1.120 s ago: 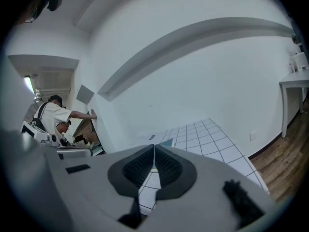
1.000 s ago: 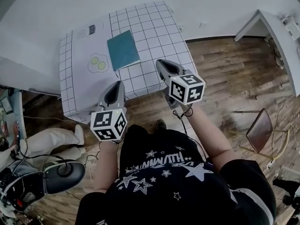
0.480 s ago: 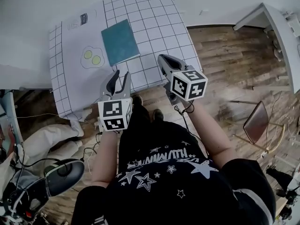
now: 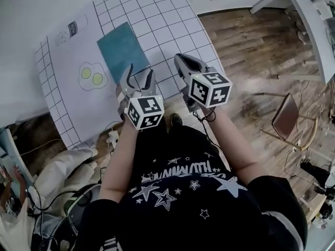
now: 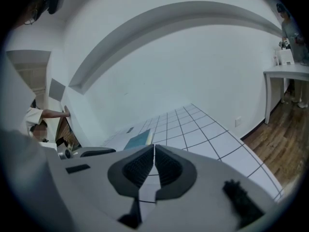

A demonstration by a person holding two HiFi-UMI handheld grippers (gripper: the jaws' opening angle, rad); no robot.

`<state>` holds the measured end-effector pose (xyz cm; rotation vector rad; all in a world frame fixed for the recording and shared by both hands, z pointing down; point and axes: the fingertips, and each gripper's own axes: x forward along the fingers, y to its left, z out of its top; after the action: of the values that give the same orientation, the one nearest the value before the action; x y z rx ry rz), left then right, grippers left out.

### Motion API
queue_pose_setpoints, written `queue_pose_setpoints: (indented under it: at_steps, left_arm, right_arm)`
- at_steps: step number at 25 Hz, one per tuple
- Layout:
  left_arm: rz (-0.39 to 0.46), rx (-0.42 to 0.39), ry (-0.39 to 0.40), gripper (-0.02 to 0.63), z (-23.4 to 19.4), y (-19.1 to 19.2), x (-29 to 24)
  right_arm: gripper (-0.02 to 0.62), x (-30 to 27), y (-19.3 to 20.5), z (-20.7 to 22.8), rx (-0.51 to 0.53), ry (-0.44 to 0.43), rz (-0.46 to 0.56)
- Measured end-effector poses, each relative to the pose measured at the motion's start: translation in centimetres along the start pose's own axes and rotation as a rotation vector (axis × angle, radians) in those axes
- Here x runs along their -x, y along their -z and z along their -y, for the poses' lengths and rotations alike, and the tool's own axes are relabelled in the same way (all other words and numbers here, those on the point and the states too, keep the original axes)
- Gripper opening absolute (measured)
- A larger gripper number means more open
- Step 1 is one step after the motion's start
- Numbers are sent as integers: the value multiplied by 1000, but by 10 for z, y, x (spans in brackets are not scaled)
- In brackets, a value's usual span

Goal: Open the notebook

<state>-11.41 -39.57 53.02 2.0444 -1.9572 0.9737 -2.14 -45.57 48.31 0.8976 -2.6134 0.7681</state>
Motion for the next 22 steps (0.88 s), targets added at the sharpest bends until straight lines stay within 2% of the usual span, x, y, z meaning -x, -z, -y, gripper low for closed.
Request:
queue_pose_setpoints:
  at_steps: [7, 11, 22]
  left_arm:
    - [-55, -115, -27, 291, 2, 4, -38]
    - [-85, -158, -11, 291, 7, 8, -50]
    - [-143, -180, -74, 288, -1, 15, -53]
  right_arm:
    - [17, -9, 2, 20, -45, 48, -11]
    - [17, -10, 3, 27, -56, 62, -15]
    - [17, -3, -3, 36, -74, 61, 7]
